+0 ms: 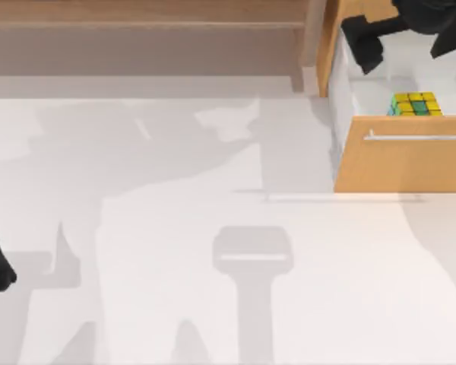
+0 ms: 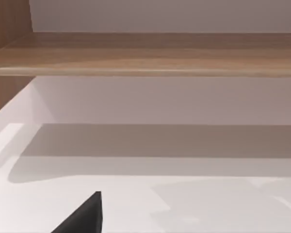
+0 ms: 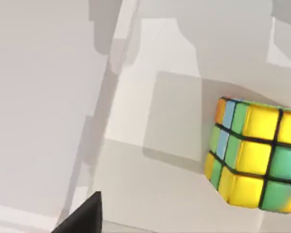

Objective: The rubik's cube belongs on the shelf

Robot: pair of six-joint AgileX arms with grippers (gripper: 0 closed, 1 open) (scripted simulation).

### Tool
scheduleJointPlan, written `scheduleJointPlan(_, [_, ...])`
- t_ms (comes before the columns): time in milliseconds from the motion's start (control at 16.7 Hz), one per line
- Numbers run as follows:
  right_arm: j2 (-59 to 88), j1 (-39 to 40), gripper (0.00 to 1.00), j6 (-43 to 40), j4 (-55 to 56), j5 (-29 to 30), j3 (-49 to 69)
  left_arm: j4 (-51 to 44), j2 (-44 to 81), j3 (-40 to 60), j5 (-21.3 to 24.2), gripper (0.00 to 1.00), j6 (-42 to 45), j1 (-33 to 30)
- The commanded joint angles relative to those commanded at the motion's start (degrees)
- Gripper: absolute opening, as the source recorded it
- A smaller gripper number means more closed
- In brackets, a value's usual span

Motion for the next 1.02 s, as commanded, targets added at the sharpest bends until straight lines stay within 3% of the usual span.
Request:
scheduleJointPlan(360, [8.99,-6.4,1.0,4.71,-8.57,-2.89,7.83,0.0,0.0,0.0,0.0,1.0,0.0,0.0])
scheduleJointPlan(780, [8.96,-6.16,1.0,4.86,-7.72,-2.79,6.84,0.0,0.0,0.0,0.0,1.0,0.0,0.0])
scheduleJointPlan(1020, [6.72,-5.6,1.0,5.5,-2.72,-2.83,-0.36,0.0,0.0,0.0,0.0,1.0,0.0,0.0])
